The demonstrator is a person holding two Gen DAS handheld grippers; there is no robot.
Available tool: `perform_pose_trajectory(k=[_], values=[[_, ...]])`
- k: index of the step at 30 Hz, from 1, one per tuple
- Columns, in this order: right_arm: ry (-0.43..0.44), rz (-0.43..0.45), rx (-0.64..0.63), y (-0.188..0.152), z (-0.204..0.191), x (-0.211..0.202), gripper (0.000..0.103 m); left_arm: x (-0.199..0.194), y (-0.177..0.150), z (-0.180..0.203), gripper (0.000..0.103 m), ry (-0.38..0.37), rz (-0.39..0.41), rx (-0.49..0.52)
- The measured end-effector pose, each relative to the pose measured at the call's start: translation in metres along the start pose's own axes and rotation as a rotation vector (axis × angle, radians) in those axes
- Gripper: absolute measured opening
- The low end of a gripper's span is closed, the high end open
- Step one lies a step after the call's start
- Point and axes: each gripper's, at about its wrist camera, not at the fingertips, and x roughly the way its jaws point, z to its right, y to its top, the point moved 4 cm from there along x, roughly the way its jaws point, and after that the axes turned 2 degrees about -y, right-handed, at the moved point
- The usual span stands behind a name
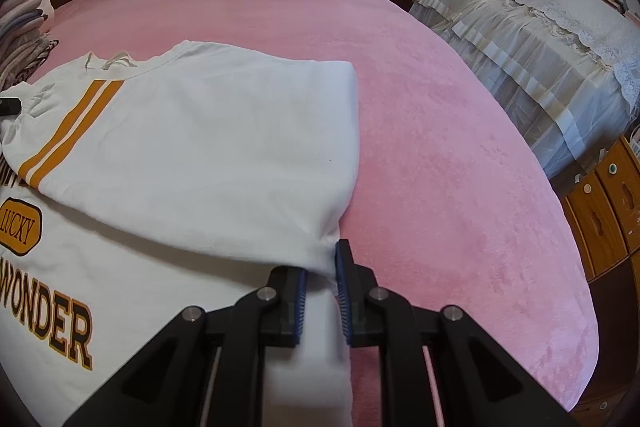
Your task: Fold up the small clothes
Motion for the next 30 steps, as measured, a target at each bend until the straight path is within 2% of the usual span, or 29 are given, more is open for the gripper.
perform_pose_trajectory(k=[5, 8, 12, 15, 20, 23, 27, 30], values=[[-0.011, 0.005, -0.005, 0.001, -0.005, -0.002, 0.013, -0.003, 0.003, -0.001, 0.009, -0.03, 0.034, -0.009], [-0.009, 0.002, -0.005, 0.001, -0.006, -0.002, 0.013, -0.009, 0.005, 0.005, 0.009, -0.036, 0.074, 0.028], [0.004, -0.04, -0.028, 0.002, -0.007, 0.001, 0.017, 0.01, 0.002, -0.004, 0.011, 0.013, 0.033, 0.033], [0.061, -0.049, -0.022, 0.003, -0.001, -0.005, 0.025, 0.021, -0.002, -0.02, 0.013, 0.017, 0.0, 0.003], [0.125, -0.057, -0.045, 0.005, 0.015, -0.024, 0.036, 0.018, -0.004, -0.013, 0.017, 0.043, -0.015, 0.064], [0.159, -0.037, -0.023, 0.017, 0.03, -0.038, 0.036, 0.01, -0.006, -0.013, 0.019, 0.064, -0.018, 0.096], [0.203, 0.0, 0.056, 0.044, 0.051, -0.046, 0.037, 0.004, -0.004, -0.022, 0.02, 0.154, -0.004, 0.144], [0.199, 0.009, 0.084, 0.064, 0.057, -0.034, 0.037, 0.001, 0.002, -0.037, 0.018, 0.185, -0.003, 0.102]])
